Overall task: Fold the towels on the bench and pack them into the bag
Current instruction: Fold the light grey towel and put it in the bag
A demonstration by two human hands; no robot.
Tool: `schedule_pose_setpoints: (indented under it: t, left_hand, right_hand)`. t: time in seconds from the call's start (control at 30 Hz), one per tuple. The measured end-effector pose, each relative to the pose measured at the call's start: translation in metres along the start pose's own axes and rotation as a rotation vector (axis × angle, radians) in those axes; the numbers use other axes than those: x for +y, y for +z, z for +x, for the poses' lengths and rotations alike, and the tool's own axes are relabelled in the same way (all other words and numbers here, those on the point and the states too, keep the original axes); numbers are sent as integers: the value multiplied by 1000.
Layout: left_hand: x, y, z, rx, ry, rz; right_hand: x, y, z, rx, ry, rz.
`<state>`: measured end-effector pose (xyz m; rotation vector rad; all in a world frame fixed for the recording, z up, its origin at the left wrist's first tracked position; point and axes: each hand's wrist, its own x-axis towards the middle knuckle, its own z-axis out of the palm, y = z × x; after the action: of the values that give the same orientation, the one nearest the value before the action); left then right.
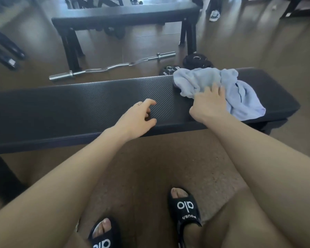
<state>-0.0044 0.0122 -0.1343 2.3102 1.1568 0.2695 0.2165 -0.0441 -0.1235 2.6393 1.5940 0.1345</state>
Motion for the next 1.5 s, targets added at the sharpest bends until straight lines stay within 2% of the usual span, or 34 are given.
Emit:
schedule_pose_setpoints:
  t: [0.07,0.27,0.37,0.47,0.53,0.63,0.7,0.77,0.83,0.87,0.93,1.03,1.17,1.3,1.5]
  left_hand:
    - [-4,-4,6,-5,-27,-62]
    - [-10,-17,13,35,-102,-192]
    - [-13,-19,18,82,-194,-347]
    - [-10,-22,26,114,-344,-709]
    - [-7,-25,29,57,-407,-962]
    - [-11,-26,25,46,-438,-1107]
    - [-20,-26,24,176,-486,-1063]
    - [-28,-31,23,344,-543,-1006]
    - [-36,-39,23,449,-557,-977]
    - [-39,-42,21,463,-548,-956]
    - [-40,-46,15,444,-518,-889]
    - [-31,-44,8,393,-462,-830]
    - [-11,-39,11,276,-276,-810]
    - [-8,-37,12,115,-119,-560]
    - [-30,-39,14,216,-78,-318]
  right_hand:
    - [-1,4,3,-68,-1,-25]
    - [-24,-8,12,140,-51,169]
    - [-42,-14,13,165,-106,281]
    - [-66,-21,6,69,-262,456]
    - [-81,-27,-3,-30,-395,535]
    - [-92,-33,-15,-186,-470,769]
    - [-92,-37,-18,-102,-434,896]
    - [-88,-39,-11,117,-346,890]
    - [-80,-36,1,336,-222,744]
    - [-75,-32,6,376,-147,641]
    - [-68,-25,12,242,8,517]
    - [-63,-17,14,-54,87,637]
    - [-70,-23,14,-88,52,985]
    - [-90,-20,15,-149,92,1274]
    - [-99,-18,16,-258,83,1374]
